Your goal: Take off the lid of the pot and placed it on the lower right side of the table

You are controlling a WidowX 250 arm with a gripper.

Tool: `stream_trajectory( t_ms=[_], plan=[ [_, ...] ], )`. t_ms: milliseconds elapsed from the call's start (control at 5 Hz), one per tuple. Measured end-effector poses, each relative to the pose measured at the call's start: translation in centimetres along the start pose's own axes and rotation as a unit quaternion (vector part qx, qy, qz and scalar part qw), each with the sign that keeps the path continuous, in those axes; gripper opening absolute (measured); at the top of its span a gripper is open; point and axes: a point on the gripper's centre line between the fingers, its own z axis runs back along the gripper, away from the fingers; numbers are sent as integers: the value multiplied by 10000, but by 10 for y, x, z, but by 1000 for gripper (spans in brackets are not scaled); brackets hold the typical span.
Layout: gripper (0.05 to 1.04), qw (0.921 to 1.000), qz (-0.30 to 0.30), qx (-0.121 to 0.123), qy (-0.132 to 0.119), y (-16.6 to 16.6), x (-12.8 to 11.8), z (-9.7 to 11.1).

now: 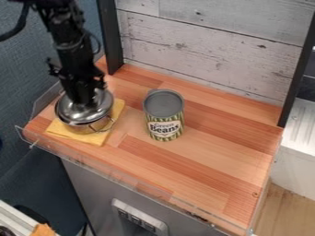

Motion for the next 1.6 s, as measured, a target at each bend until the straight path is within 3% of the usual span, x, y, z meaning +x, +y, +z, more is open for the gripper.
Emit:
stream_trajectory(
  t_ms=[200,400,600,800,1000,1200,1600],
  plan=[
    [285,9986,-233,77,-475,-30,9,43],
    [284,9957,-537,-195,-728,-75,4,69],
    [284,9900,-1052,-625,-698,-121,-7,68],
    [284,9837,-1539,-754,-551,-170,-22,62],
    [284,9787,-1882,-757,-304,-219,-34,42],
    [284,9819,-1794,-609,24,-223,-37,9],
    [284,9852,-1614,-550,158,-224,-29,-29]
  ],
)
